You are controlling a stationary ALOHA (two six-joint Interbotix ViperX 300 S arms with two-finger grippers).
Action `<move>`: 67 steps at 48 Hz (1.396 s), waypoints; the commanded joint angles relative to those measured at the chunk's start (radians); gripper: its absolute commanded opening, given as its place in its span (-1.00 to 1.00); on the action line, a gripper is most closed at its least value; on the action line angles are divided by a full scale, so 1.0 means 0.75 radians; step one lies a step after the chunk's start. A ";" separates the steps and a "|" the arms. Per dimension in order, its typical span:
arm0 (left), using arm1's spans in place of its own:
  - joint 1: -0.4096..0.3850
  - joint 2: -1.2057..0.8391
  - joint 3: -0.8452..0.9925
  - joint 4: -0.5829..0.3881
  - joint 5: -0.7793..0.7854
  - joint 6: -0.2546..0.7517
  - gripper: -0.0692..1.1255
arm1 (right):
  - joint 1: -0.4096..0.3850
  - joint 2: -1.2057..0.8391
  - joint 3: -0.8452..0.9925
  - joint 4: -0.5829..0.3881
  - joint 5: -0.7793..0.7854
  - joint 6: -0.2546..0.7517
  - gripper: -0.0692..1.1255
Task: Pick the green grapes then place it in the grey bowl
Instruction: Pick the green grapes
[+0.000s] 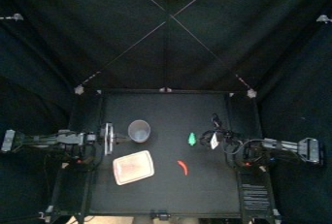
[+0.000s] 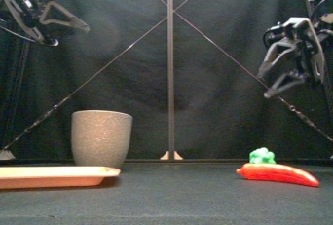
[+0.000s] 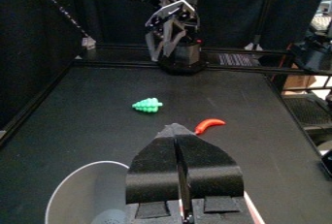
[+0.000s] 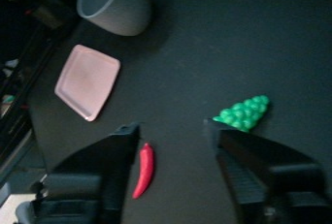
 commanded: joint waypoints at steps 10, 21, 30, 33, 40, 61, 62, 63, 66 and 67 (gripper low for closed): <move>0.016 0.002 -0.037 -0.002 -0.012 0.000 -0.66 | -0.098 0.243 -0.070 0.016 0.006 0.162 0.87; 0.020 0.002 -0.029 -0.002 -0.012 -0.004 -0.66 | -0.106 0.452 -0.135 0.043 0.008 0.198 0.87; 0.020 0.002 -0.025 -0.014 -0.012 -0.008 -0.66 | -0.117 0.610 -0.180 0.098 0.010 0.196 0.87; 0.020 0.002 -0.020 -0.022 -0.012 -0.008 -0.66 | -0.117 0.659 -0.196 0.104 0.025 0.196 0.87; 0.018 0.002 -0.014 -0.045 -0.020 -0.008 -0.66 | -0.127 0.734 -0.221 0.106 0.063 0.196 0.87; 0.008 0.002 -0.014 -0.061 -0.037 -0.006 -0.66 | -0.133 0.834 -0.299 0.104 0.172 0.196 0.64; 0.008 0.002 -0.014 -0.063 -0.037 -0.006 -0.66 | -0.131 0.837 -0.301 0.104 0.172 0.196 0.60; 0.008 0.002 -0.014 -0.063 -0.035 -0.006 -0.66 | -0.133 0.841 -0.303 0.102 0.172 0.196 0.57; 0.008 0.002 -0.012 -0.061 -0.035 -0.006 -0.66 | -0.131 0.845 -0.309 0.098 0.172 0.194 0.47; 0.008 0.002 -0.010 -0.061 -0.037 -0.006 -0.66 | -0.131 0.847 -0.311 0.096 0.172 0.194 0.45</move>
